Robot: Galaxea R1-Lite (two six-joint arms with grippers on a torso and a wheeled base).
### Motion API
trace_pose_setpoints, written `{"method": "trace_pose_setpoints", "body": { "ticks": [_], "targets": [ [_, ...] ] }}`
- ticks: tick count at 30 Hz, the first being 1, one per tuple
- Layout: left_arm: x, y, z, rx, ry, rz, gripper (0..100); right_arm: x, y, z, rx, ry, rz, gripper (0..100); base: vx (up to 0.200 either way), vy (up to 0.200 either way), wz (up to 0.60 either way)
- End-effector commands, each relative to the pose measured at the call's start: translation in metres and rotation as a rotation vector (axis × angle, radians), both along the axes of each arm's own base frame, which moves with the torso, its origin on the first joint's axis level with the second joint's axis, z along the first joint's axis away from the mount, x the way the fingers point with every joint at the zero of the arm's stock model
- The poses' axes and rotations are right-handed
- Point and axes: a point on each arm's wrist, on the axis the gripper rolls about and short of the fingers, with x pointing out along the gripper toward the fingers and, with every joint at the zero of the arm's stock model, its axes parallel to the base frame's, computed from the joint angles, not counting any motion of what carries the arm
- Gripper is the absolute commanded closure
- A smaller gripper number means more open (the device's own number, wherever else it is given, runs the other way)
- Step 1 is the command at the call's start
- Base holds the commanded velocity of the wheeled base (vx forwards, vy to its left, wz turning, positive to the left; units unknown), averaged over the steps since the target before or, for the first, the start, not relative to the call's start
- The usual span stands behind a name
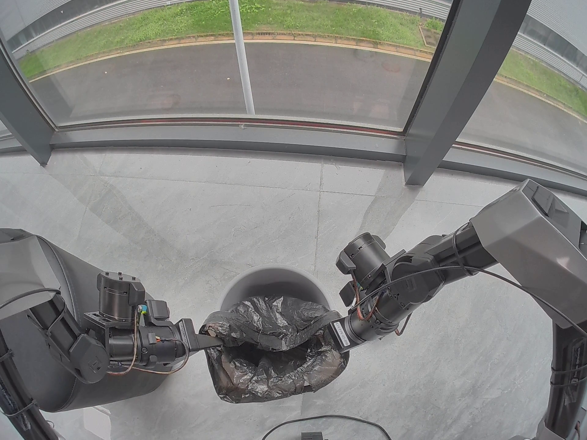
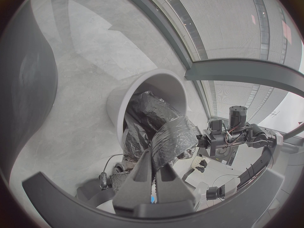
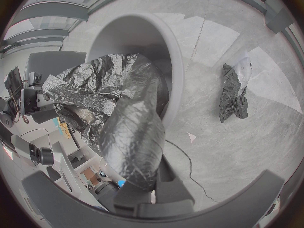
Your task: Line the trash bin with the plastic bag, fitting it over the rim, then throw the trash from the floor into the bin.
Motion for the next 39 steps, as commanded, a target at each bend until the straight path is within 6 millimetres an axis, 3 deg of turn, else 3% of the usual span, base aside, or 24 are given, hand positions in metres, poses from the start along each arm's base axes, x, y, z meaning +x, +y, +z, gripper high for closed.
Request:
{"method": "trace_pose_setpoints", "body": {
  "ticks": [1,10,11,20,29,34,39],
  "targets": [
    [0.002,0.001,-0.003,-0.005,0.008,0.012,100,0.002,0.0,0.0,0.01,-0.009,-0.002,100,0.0,0.0,0.0],
    [0.002,0.001,-0.002,-0.011,0.004,0.014,100,0.0,0.0,0.0,0.008,-0.017,-0.002,100,0.0,0.0,0.0],
    [0.002,0.001,-0.001,-0.012,0.003,0.015,100,0.0,0.0,0.001,0.009,-0.018,-0.002,0,0.0,0.0,0.0],
    [0.001,0.001,0.01,-0.044,-0.018,0.03,100,-0.006,-0.005,0.021,0.037,-0.043,-0.028,0,0.0,0.0,0.0],
    [0.001,0.0,0.014,-0.074,-0.047,0.042,100,-0.016,-0.011,0.061,0.066,-0.153,-0.034,0,0.0,0.0,0.0],
    [0.001,0.0,0.014,-0.076,-0.047,0.038,100,-0.016,0.008,0.061,0.053,-0.305,-0.042,0,0.0,0.0,0.0],
    [0.003,0.0,0.013,-0.077,-0.05,0.04,100,-0.023,0.029,0.042,0.077,-0.363,0.008,0,0.0,0.0,0.0]
  ]
}}
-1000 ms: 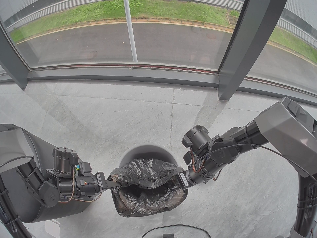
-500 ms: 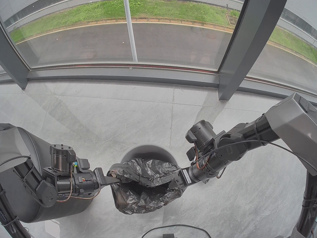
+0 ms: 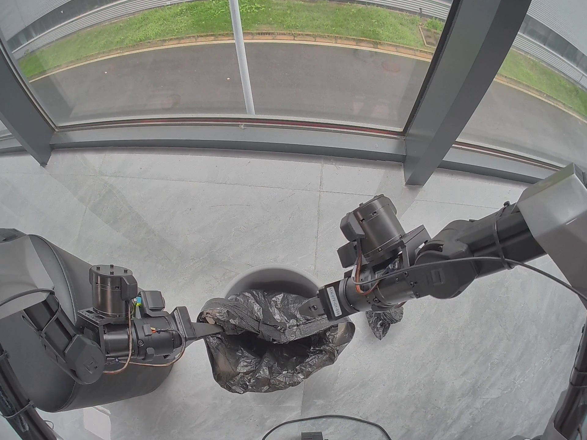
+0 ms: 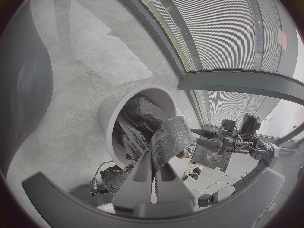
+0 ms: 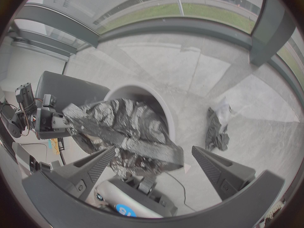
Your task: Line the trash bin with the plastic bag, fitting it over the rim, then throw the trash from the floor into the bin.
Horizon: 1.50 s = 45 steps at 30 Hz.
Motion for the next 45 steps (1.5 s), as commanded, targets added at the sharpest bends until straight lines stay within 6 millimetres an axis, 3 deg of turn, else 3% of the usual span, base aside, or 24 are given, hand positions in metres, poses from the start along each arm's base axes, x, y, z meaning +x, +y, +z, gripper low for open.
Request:
{"method": "trace_pose_setpoints", "body": {
  "ticks": [1,10,26,35,45],
  "targets": [
    [0.002,-0.001,0.0,-0.002,-0.004,-0.001,100,-0.012,0.024,-0.023,-0.017,-0.039,0.068,0,0.0,0.0,0.0],
    [0.007,-0.004,-0.001,-0.003,-0.006,-0.007,100,-0.012,0.049,-0.049,-0.145,-0.233,0.178,0,0.0,0.0,0.0],
    [0.013,-0.005,0.0,-0.008,-0.019,-0.004,100,-0.042,0.059,-0.064,-0.221,-0.22,0.288,0,0.0,0.0,0.0],
    [0.012,-0.005,0.006,-0.022,-0.027,0.003,100,-0.018,0.066,-0.093,-0.241,-0.253,0.298,0,0.0,0.0,0.0],
    [0.011,-0.004,0.009,-0.024,-0.036,0.004,100,0.001,0.061,-0.098,-0.251,-0.268,0.273,0,0.0,0.0,0.0]
  ]
}}
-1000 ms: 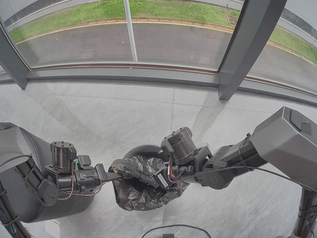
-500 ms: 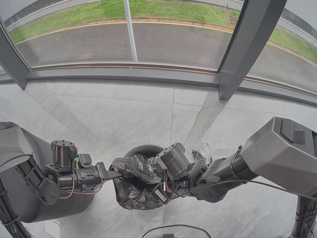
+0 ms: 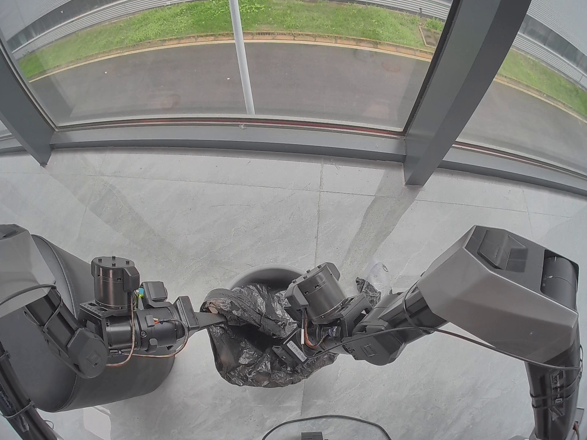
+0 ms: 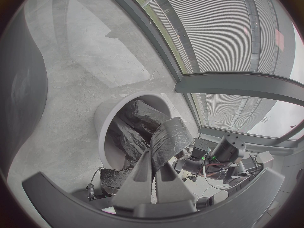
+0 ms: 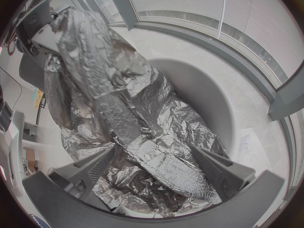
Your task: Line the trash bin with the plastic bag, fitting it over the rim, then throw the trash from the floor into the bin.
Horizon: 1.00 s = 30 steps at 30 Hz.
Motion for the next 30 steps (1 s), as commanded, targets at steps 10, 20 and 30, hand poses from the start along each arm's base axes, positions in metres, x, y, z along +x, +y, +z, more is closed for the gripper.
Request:
{"method": "trace_pose_setpoints", "body": {
  "ticks": [10,20,30],
  "targets": [
    [-0.001,0.0,0.001,0.0,-0.001,-0.001,100,0.008,-0.002,0.0,-0.005,-0.026,-0.042,0,0.0,0.0,0.0],
    [-0.002,0.0,0.0,0.0,0.002,-0.001,100,0.008,-0.002,0.009,0.011,-0.041,-0.045,100,0.0,0.0,0.0],
    [-0.003,0.0,0.001,-0.001,0.001,-0.002,100,0.005,-0.005,0.032,0.042,-0.077,-0.049,100,0.0,0.0,0.0]
  ]
}}
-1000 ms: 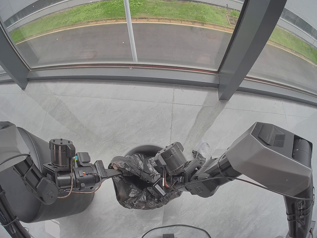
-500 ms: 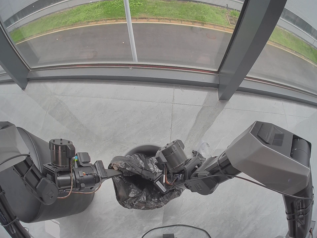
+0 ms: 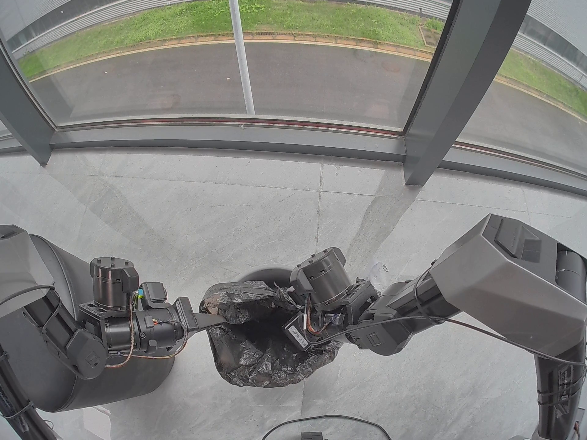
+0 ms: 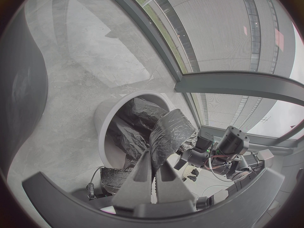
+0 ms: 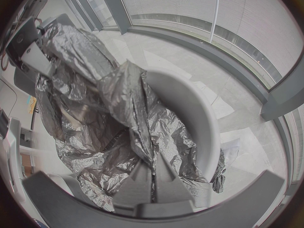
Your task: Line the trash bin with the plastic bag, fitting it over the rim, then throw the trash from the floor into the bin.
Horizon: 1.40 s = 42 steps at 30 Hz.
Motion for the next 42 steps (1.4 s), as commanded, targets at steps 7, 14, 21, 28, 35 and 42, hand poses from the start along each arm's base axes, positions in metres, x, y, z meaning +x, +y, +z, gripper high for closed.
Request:
{"method": "trace_pose_setpoints", "body": {
  "ticks": [7,14,21,28,35,42],
  "targets": [
    [0.0,0.0,0.002,-0.002,-0.009,-0.001,100,-0.001,-0.005,0.037,0.04,-0.084,-0.04,100,0.0,0.0,0.0],
    [0.001,0.003,0.012,-0.021,-0.044,-0.006,100,0.007,-0.013,0.05,0.046,-0.12,-0.078,100,0.0,0.0,0.0],
    [-0.003,0.004,0.016,-0.024,-0.054,-0.007,100,0.022,-0.021,0.048,0.048,-0.131,-0.114,100,0.0,0.0,0.0],
    [0.002,0.007,0.012,-0.022,-0.047,0.003,100,0.041,-0.027,0.039,0.027,-0.14,-0.139,100,0.0,0.0,0.0],
    [0.008,0.014,0.015,-0.053,-0.057,-0.017,100,0.049,-0.028,0.033,0.018,-0.142,-0.144,100,0.0,0.0,0.0],
    [0.033,0.019,0.005,-0.051,-0.054,0.013,100,0.06,-0.028,0.031,0.029,-0.154,-0.161,100,0.0,0.0,0.0]
  ]
}}
